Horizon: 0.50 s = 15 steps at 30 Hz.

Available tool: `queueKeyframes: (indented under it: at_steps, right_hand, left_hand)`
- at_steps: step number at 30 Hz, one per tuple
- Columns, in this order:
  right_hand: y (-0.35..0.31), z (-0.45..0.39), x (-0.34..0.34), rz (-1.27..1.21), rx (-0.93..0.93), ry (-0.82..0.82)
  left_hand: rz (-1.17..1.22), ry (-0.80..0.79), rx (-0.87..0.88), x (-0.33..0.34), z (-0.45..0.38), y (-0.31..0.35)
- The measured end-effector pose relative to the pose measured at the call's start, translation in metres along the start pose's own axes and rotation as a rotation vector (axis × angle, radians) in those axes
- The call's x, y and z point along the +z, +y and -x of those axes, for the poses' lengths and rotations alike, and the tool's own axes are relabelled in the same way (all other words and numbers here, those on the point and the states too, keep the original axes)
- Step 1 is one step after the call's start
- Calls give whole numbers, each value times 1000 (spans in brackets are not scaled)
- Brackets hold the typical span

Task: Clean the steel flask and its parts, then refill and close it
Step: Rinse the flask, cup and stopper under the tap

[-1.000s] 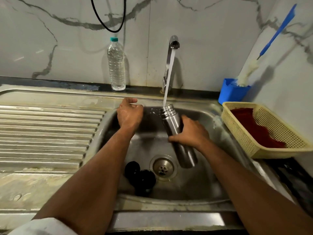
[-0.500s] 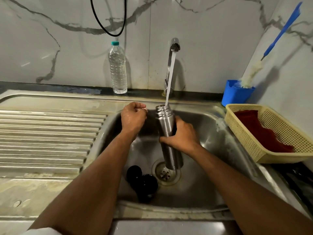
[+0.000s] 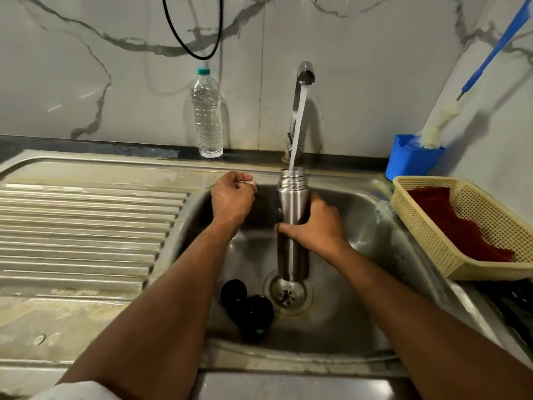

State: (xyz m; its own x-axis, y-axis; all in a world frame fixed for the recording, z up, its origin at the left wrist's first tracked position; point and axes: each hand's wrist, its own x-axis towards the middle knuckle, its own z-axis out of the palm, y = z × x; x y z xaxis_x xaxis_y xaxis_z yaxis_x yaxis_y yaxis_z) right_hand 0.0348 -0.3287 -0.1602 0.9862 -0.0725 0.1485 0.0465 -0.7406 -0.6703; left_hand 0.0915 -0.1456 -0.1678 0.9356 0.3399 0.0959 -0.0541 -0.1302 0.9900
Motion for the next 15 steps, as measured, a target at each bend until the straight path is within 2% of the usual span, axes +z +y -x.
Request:
queueKeyframes:
  at_steps: [15]
  right_hand:
    - [-4,-8,-7,-34,-8,36]
  left_hand:
    - [15,-14,16,1,1,0]
